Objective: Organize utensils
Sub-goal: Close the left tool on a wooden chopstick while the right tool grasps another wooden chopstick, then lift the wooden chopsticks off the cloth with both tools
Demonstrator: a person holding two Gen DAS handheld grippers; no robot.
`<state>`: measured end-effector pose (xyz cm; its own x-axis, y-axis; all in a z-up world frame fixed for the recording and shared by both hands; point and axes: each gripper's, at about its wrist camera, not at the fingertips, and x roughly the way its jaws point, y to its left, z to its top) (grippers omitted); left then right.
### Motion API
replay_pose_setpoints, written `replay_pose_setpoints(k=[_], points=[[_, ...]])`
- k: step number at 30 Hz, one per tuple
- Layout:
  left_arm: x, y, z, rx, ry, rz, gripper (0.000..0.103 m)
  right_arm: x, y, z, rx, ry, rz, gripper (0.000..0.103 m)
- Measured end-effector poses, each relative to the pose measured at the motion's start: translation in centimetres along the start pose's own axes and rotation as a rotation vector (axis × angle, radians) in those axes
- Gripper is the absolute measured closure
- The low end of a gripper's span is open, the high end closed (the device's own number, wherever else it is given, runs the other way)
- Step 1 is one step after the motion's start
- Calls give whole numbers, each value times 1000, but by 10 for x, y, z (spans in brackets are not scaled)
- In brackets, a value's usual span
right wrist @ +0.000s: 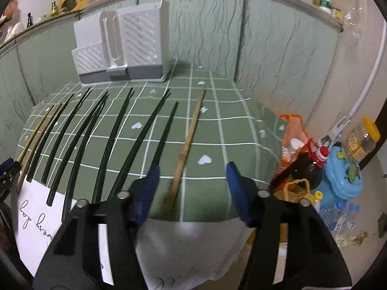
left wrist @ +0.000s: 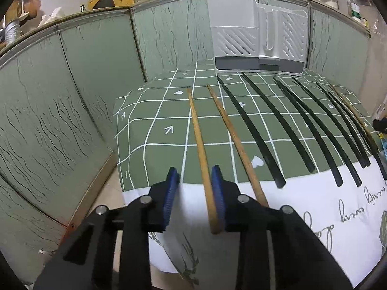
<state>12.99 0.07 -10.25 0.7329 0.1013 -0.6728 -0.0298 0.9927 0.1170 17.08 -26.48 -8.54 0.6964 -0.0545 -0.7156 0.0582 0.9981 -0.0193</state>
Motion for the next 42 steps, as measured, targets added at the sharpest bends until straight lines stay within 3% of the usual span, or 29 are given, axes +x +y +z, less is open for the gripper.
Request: replay_pose_setpoints(k=[6, 9, 11, 13, 16, 22, 32, 42], points=[[1, -1, 1, 5, -11, -11, 78, 23, 8, -4, -3, 51, -1, 75], [4, -1, 2, -5, -8, -41, 84, 25, 8, -6, 17, 39, 6, 77], [6, -2, 2, -6, -14, -20, 91, 25, 7, -7, 35, 36, 14, 79], [7, -3, 2, -3, -22, 3, 96, 24, 6, -7, 43, 32, 23, 84], [8, 3, 3, -42, -24, -28, 97, 23, 2, -7, 77, 30, 46, 95], [-2, 14, 7, -71, -23, -53, 97, 11, -7, -3, 108, 25, 51, 96], [-54, 38, 27, -79, -113, -98, 96, -45, -22, 10, 97, -60, 87, 96], [-83, 50, 53, -78, -170, -131, 96, -72, -30, 19, 94, -96, 99, 99]])
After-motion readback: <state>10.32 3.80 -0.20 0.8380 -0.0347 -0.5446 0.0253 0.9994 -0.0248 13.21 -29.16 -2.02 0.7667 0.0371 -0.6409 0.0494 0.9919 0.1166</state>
